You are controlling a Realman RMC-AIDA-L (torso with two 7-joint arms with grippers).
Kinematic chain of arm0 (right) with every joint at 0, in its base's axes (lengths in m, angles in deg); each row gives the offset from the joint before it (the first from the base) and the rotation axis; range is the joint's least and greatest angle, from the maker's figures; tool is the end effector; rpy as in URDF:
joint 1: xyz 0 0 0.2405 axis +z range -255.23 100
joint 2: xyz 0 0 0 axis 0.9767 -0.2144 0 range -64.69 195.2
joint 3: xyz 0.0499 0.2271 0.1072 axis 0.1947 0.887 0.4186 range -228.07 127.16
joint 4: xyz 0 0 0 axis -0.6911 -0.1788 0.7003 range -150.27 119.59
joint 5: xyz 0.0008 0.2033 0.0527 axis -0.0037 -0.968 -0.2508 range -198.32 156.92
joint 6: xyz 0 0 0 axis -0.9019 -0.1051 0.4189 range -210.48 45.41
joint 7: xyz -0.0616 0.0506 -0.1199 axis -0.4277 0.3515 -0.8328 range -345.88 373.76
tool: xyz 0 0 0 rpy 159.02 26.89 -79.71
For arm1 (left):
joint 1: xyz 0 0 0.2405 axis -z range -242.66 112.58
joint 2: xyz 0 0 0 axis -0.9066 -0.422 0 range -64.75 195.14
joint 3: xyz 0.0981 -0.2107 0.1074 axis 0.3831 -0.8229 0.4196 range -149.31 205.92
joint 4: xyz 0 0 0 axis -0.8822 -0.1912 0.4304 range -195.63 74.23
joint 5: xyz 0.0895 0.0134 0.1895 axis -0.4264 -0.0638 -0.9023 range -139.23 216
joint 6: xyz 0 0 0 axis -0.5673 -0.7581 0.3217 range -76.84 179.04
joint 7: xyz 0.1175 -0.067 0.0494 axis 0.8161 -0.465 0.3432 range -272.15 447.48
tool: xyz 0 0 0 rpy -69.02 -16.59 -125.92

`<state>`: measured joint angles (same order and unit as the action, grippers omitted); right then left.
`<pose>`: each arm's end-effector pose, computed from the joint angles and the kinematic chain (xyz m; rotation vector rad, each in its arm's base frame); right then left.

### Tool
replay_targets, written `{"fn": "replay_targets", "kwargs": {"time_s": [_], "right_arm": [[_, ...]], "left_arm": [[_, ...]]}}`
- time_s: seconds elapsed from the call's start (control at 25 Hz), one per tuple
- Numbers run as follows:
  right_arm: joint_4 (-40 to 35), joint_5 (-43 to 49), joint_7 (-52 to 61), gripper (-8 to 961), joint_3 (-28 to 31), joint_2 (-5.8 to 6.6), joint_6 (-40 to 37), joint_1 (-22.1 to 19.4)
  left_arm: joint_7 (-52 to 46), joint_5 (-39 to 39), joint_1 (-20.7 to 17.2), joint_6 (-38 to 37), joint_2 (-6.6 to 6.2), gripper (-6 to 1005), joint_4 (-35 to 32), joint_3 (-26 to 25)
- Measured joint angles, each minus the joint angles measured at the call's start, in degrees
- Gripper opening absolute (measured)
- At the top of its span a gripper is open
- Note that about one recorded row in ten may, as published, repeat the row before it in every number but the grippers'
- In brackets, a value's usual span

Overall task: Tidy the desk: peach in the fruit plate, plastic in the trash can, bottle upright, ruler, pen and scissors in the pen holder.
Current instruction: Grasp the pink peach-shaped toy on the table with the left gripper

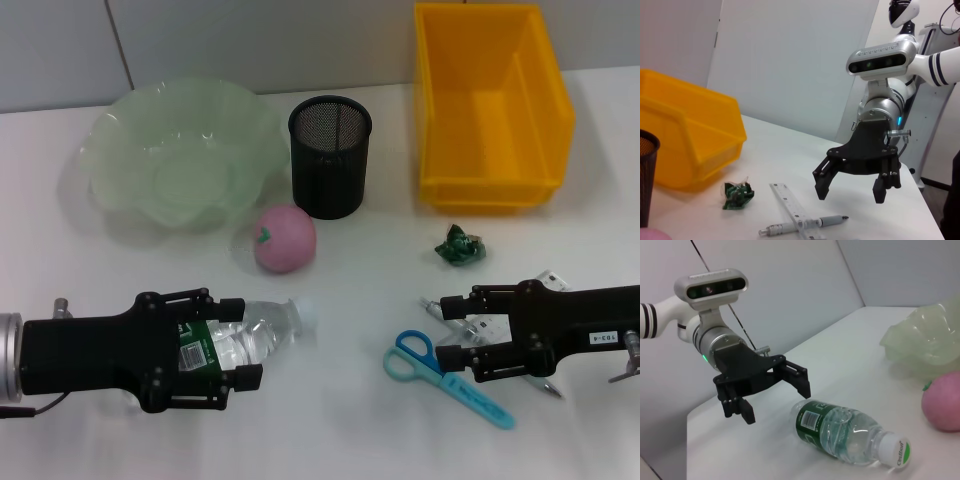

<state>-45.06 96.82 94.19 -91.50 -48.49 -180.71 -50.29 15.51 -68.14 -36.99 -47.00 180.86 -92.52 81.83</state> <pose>0.2940 0.2864 0.0075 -2.8744 0.8285 0.7070 -0.2588 0.2897 -0.0133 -2.9827 -0.4764 -0.8011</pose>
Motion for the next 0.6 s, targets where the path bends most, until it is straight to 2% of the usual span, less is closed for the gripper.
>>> {"fn": "replay_targets", "kwargs": {"time_s": [0.44,0.6], "right_arm": [[0.11,0.0,0.0,817,0.01,-0.07,0.0,0.0],[0.06,0.0,0.01,817,0.0,-0.08,0.06,0.01]], "left_arm": [[-2.51,0.22,1.08,1.76,0.74,833,-5.59,-0.72],[-2.84,0.19,2.28,5.57,1.69,832,-8.24,-1.3]]}}
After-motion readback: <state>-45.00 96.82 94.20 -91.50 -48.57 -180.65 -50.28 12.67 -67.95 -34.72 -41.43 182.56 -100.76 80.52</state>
